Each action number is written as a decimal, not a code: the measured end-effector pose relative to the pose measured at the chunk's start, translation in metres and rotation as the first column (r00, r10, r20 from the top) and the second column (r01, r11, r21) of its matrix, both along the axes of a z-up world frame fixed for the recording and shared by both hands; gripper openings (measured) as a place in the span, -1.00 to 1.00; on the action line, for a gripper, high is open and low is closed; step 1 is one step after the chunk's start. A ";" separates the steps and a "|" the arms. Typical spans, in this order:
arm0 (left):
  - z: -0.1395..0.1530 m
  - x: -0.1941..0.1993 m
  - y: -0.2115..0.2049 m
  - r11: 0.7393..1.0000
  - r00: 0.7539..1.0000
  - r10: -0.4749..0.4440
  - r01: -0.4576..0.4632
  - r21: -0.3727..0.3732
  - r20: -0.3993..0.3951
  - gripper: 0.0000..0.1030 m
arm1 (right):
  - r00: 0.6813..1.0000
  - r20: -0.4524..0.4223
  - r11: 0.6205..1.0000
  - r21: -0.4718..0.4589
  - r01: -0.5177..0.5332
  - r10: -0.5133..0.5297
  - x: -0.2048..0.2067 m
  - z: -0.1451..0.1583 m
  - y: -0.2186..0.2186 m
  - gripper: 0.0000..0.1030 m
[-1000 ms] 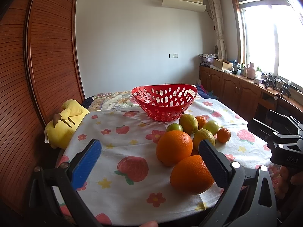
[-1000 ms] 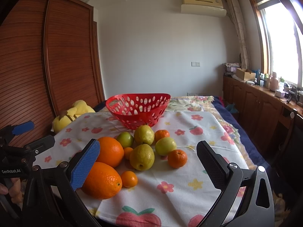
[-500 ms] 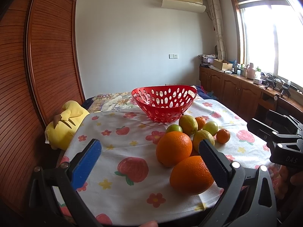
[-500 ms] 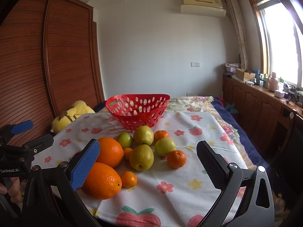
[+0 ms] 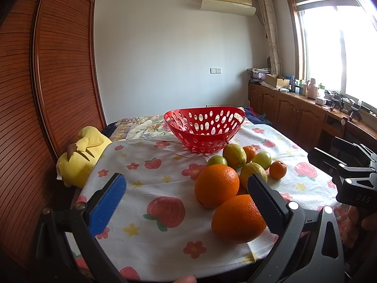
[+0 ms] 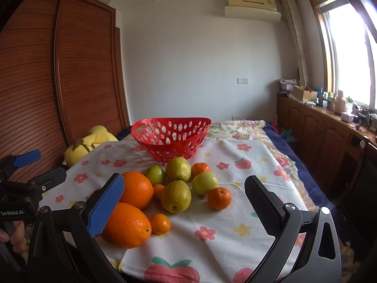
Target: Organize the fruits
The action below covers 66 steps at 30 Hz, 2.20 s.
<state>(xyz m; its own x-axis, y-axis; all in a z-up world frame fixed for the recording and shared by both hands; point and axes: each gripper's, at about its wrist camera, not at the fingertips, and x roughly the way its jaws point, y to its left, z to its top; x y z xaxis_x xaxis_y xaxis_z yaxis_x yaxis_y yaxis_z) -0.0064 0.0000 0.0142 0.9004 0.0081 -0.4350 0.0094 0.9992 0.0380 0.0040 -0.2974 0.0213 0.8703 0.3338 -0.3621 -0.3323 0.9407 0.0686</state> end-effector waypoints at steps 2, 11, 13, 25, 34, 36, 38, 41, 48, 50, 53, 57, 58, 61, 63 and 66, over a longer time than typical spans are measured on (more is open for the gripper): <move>0.000 0.000 0.000 1.000 1.000 0.001 -0.001 0.000 0.000 1.00 | 1.000 0.001 1.000 0.000 0.000 0.000 0.000 0.000 0.000 1.00; 0.001 -0.001 -0.001 1.000 1.000 0.000 0.000 0.000 0.002 1.00 | 1.000 0.001 1.000 0.000 -0.001 0.001 -0.001 0.000 0.000 1.00; 0.001 0.000 -0.001 1.000 1.000 -0.001 0.001 0.001 0.001 1.00 | 1.000 0.000 1.000 0.001 -0.002 0.002 -0.001 0.000 0.000 1.00; 0.002 -0.003 -0.002 1.000 1.000 -0.005 0.005 0.000 0.000 1.00 | 1.000 -0.007 1.000 -0.002 -0.003 0.003 0.000 -0.001 0.001 1.00; -0.019 0.009 -0.002 0.999 0.997 -0.027 0.025 -0.021 -0.071 1.00 | 0.999 -0.047 1.000 -0.016 -0.014 0.014 0.005 -0.014 -0.002 1.00; -0.027 0.013 -0.002 0.999 0.995 -0.038 0.035 -0.025 -0.093 1.00 | 0.998 -0.064 1.000 -0.024 -0.012 0.011 0.009 -0.020 -0.004 1.00; -0.033 0.016 -0.004 0.999 0.993 -0.048 0.045 -0.027 -0.109 1.00 | 0.997 -0.081 1.000 -0.025 -0.007 0.005 0.013 -0.026 -0.007 1.00; -0.038 0.019 -0.007 0.997 0.991 -0.071 0.066 -0.045 -0.117 1.00 | 0.995 -0.103 1.000 -0.029 -0.005 0.002 0.019 -0.033 -0.013 0.99; -0.047 0.028 -0.021 0.988 0.976 -0.146 0.136 -0.072 -0.160 0.99 | 0.990 -0.141 0.999 -0.053 -0.011 0.003 0.031 -0.044 -0.021 0.97; -0.049 0.031 -0.026 0.984 0.969 -0.169 0.156 -0.084 -0.178 0.98 | 0.988 -0.155 0.998 -0.058 -0.013 0.004 0.035 -0.048 -0.023 0.96; -0.050 0.035 -0.031 0.981 0.963 -0.188 0.173 -0.089 -0.194 0.98 | 0.986 -0.167 0.998 -0.065 -0.021 0.010 0.038 -0.051 -0.025 0.95; -0.054 0.040 -0.036 0.978 0.953 -0.204 0.186 -0.096 -0.223 0.98 | 0.983 -0.184 0.997 -0.072 -0.037 0.023 0.044 -0.055 -0.024 0.95; -0.054 0.040 -0.037 0.976 0.951 -0.210 0.191 -0.103 -0.226 0.98 | 0.982 -0.189 0.997 -0.071 -0.039 0.025 0.046 -0.055 -0.024 0.95; -0.057 0.044 -0.039 0.973 0.943 -0.225 0.203 -0.113 -0.245 0.98 | 0.978 -0.208 0.997 -0.065 -0.042 0.027 0.052 -0.056 -0.025 0.95; -0.060 0.046 -0.042 0.972 0.938 -0.231 0.208 -0.111 -0.260 0.98 | 0.977 -0.213 0.997 -0.066 -0.036 0.021 0.054 -0.056 -0.026 0.95; -0.065 0.049 -0.044 0.969 0.931 -0.241 0.216 -0.118 -0.275 0.98 | 0.975 -0.221 0.997 -0.063 -0.036 0.021 0.056 -0.057 -0.026 0.95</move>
<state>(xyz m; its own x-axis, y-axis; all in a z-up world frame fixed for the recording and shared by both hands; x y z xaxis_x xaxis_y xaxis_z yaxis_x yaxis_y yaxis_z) 0.0423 -0.0444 -0.0508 0.7113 -0.2313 -0.6637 0.2361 0.9681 -0.0842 0.0599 -0.3233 -0.0358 0.7570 0.3262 -0.5661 -0.3425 0.9360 0.0814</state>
